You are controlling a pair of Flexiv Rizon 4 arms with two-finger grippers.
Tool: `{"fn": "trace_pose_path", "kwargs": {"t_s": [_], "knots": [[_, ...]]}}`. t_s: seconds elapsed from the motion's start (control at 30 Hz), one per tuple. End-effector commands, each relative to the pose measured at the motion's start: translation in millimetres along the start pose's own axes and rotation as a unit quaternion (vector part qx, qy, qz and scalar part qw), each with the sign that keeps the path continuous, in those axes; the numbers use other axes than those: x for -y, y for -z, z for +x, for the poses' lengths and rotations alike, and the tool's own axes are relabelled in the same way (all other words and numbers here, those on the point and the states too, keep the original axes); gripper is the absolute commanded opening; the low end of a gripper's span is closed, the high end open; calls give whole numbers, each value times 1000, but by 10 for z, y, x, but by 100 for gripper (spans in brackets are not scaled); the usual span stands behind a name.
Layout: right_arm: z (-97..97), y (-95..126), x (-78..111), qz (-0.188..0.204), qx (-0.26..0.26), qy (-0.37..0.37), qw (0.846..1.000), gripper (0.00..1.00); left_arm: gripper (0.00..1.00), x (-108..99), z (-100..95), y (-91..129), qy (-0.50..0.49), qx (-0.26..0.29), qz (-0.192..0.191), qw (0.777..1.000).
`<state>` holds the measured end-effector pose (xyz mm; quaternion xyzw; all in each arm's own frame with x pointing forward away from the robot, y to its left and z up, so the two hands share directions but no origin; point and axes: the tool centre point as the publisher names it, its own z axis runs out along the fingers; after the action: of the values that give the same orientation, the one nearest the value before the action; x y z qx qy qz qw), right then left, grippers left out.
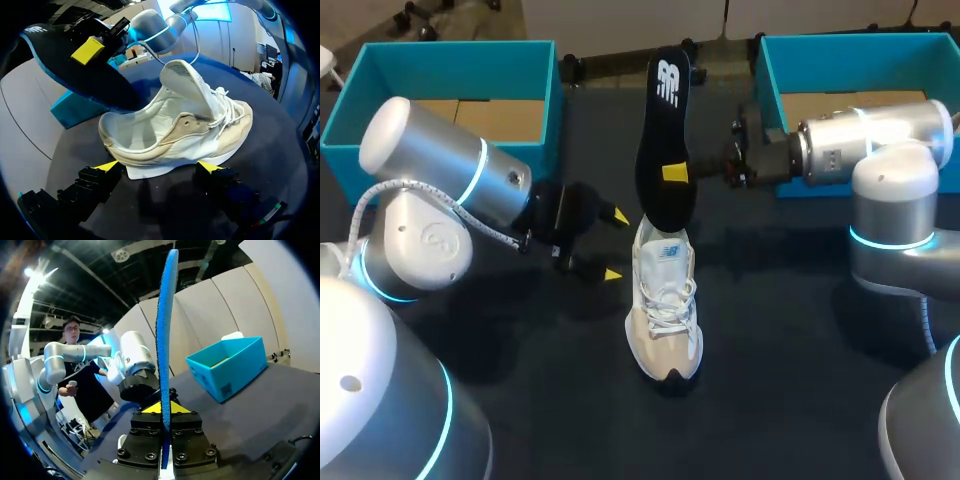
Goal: Take the shoe out of the shoebox, open the shoe tongue, remove and reinsert the insole, then place the shoe into the shoebox
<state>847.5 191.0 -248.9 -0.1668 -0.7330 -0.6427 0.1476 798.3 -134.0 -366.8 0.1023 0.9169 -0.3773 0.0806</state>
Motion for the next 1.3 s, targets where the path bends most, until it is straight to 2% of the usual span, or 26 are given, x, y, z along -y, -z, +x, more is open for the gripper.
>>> {"fn": "trace_pose_path", "kwargs": {"t_s": [0.03, 0.33, 0.53, 1.3], "knots": [[-35, -30, 2, 0, -2, 0, 1000, 0, 100, 8, 9, 45, 0, 2, -4, 1000], [-35, -30, 2, 0, -2, 0, 1000, 0, 100, 29, 7, 42, -1, 5, -1, 1000], [-102, -101, 170, 4, -5, 5, 1000, 0, 100, 17, 17, 53, 6, 10, -1, 1000], [-129, -144, 557, 19, -14, 7, 1000, 0, 100, 11, -70, 62, 9, 3, 3, 1000]]}}
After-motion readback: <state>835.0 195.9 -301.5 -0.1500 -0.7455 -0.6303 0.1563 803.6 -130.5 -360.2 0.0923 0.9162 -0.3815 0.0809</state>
